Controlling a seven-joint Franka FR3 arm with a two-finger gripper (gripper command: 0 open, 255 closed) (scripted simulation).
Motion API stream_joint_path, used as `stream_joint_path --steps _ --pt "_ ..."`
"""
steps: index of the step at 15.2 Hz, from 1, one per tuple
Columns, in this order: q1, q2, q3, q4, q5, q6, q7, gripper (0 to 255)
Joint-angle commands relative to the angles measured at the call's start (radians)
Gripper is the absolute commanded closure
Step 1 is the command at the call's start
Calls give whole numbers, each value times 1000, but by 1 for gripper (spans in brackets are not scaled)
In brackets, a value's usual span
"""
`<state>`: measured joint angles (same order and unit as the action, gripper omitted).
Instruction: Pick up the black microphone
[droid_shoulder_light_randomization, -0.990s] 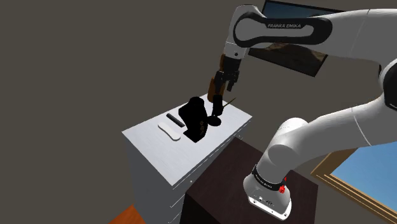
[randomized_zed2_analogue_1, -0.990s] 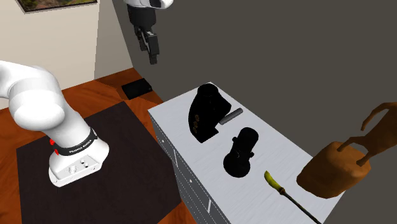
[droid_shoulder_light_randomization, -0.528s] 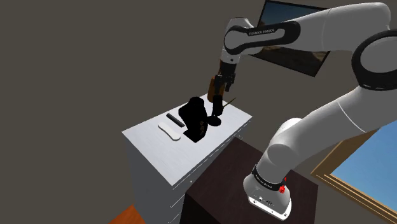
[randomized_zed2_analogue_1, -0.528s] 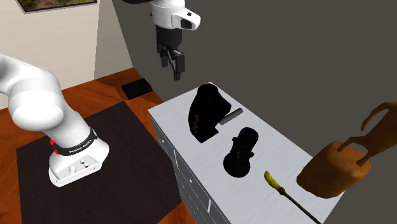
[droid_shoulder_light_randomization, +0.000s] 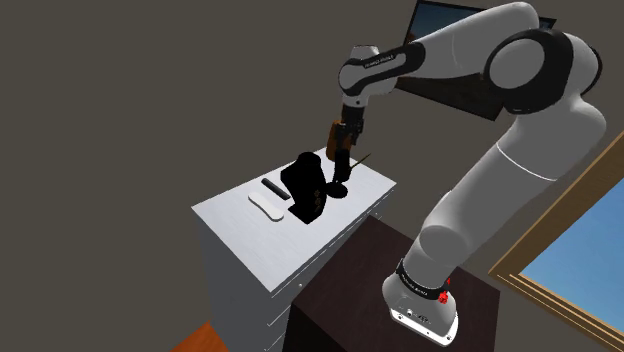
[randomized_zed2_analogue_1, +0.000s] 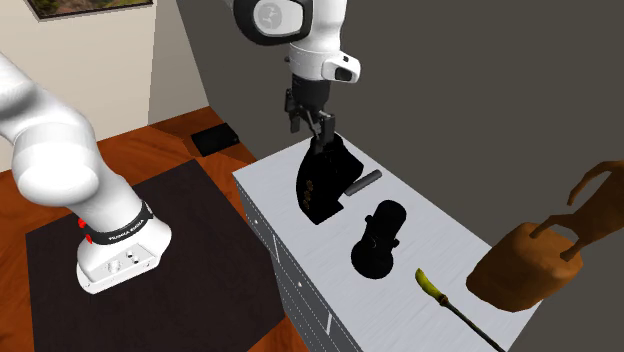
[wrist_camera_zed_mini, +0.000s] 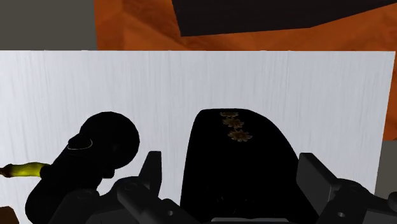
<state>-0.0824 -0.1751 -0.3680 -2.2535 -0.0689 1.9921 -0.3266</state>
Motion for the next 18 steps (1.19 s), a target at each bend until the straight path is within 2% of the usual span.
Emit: stream_joint_path --steps 1,9,18 --pt "-5 76 -19 39 10 31 -42 0" --pt "-61 392 -60 265 92 94 -215 0" --pt "-186 756 -38 631 175 73 -355 0"
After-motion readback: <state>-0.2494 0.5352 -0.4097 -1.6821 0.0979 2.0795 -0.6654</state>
